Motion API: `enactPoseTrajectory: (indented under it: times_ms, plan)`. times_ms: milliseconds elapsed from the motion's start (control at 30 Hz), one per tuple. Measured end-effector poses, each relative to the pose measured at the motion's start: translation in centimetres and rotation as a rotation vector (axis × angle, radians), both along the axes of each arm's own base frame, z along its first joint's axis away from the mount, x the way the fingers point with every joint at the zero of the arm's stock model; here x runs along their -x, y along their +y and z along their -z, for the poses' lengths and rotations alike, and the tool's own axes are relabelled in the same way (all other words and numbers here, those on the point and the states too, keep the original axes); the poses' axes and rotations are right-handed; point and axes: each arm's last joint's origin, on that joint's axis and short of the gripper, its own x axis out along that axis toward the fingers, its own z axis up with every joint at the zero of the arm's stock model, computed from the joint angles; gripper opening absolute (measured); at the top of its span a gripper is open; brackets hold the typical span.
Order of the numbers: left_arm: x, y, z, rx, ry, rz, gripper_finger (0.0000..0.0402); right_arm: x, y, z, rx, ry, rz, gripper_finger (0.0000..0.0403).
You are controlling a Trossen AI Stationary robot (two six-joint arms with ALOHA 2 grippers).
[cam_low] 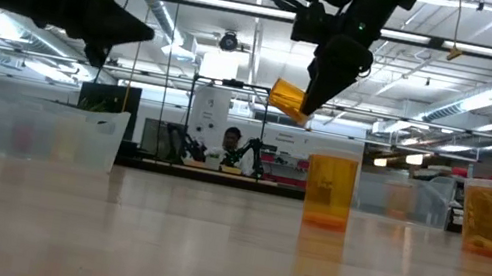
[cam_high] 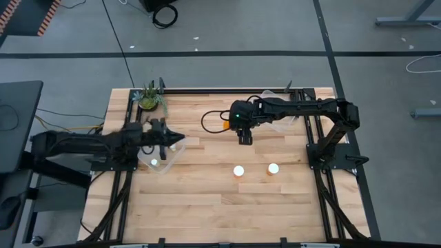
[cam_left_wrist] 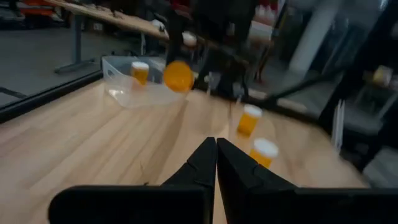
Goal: Pick and place medicine bottles into bin by pill shape (circle, oval)
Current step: Adjust the large orange pill bottle in the right transparent bin
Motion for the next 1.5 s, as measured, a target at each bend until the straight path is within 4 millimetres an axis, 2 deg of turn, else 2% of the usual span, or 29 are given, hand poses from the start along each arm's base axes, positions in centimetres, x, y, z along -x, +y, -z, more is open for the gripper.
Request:
enactPoseTrajectory:
  times_ms: [233, 667, 1000, 1167, 1500]
  plan:
    - [-3.4, 0.4, -1.0, -0.036, 0.095, 0.012, 0.0049, -0.1, 0.1, 0.0, -0.047, -0.013, -0.016, 0.0227]
    - [-9.5, 1.3, -1.9, -0.194, 0.212, 0.047, 0.0164, -0.8, 1.0, -0.3, -0.131, -0.104, -0.023, 0.0227]
    - [-12.4, 1.6, -1.9, -0.209, 0.242, 0.059, 0.0241, -1.5, 2.5, -2.6, -0.131, -0.147, -0.076, 0.0227]
    - [-14.0, 1.8, -1.9, -0.205, 0.241, 0.081, 0.027, -1.5, 3.3, -2.6, -0.131, -0.137, -0.103, 0.0227]
    - [-15.1, 1.9, -2.1, -0.203, 0.204, 0.102, 0.0282, -1.3, 3.8, -2.3, -0.136, -0.102, -0.115, 0.0227]
